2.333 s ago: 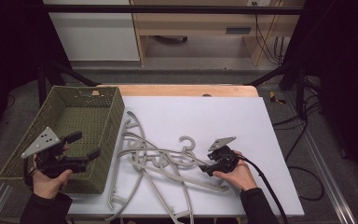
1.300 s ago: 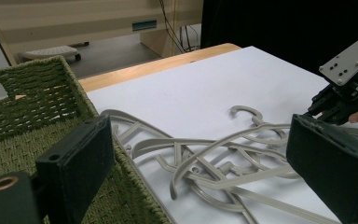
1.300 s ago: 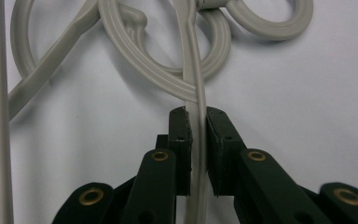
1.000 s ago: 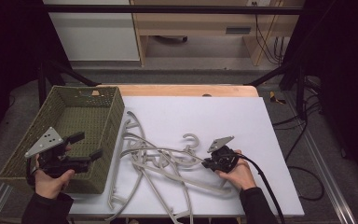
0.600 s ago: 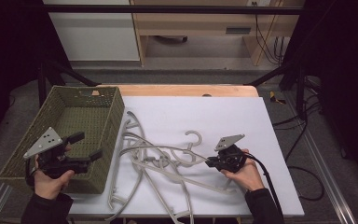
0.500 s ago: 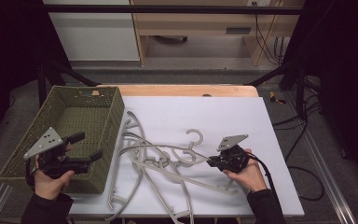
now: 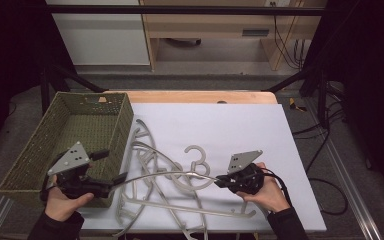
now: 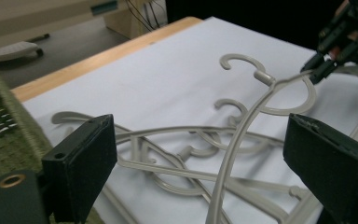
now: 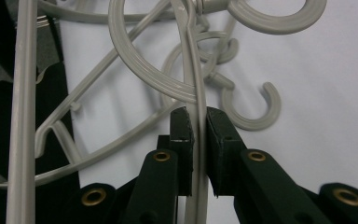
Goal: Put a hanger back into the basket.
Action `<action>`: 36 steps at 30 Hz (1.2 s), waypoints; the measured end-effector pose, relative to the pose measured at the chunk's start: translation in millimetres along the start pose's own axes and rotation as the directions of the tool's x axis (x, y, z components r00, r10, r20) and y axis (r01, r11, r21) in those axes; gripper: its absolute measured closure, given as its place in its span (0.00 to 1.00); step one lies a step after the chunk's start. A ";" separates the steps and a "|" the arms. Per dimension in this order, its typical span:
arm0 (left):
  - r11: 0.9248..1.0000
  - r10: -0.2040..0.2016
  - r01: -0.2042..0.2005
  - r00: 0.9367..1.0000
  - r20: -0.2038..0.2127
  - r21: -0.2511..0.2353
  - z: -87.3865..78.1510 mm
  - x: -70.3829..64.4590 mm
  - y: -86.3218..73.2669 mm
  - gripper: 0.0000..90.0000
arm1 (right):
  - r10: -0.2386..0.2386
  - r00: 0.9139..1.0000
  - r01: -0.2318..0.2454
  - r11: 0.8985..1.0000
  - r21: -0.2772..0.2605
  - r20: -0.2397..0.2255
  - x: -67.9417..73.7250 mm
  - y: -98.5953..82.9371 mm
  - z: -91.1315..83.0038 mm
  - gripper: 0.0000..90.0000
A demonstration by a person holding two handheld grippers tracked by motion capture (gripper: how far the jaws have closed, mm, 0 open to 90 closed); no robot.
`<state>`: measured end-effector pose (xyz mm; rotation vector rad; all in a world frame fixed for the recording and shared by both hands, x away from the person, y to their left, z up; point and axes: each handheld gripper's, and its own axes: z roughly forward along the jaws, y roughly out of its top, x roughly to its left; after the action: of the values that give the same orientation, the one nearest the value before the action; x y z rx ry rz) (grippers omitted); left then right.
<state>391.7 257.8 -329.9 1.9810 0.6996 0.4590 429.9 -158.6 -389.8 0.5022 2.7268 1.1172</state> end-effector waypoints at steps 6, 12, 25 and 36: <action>0.994 0.056 -0.061 0.997 0.060 0.085 20.9 -18.9 2.6 0.16 | -0.049 0.998 0.049 0.999 0.015 -0.037 8.6 5.8 3.8 0.91; 0.971 0.128 -0.149 0.985 0.119 0.186 45.2 -36.7 0.3 0.26 | -0.062 0.996 0.063 0.998 0.027 -0.056 13.6 9.0 6.5 0.91; 0.905 0.210 -0.264 0.959 0.190 0.333 74.2 -51.4 -9.6 0.45 | -0.087 0.994 0.091 0.995 0.047 -0.072 18.6 11.9 10.6 0.91; 0.872 0.255 -0.305 0.951 0.178 0.382 91.8 -55.7 -16.4 0.82 | -0.104 0.993 0.108 0.992 0.060 -0.062 19.3 11.9 12.7 0.91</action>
<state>397.3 167.4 -389.9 2.5022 0.4520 0.3792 418.1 -135.4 -390.7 0.3330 2.8101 1.0395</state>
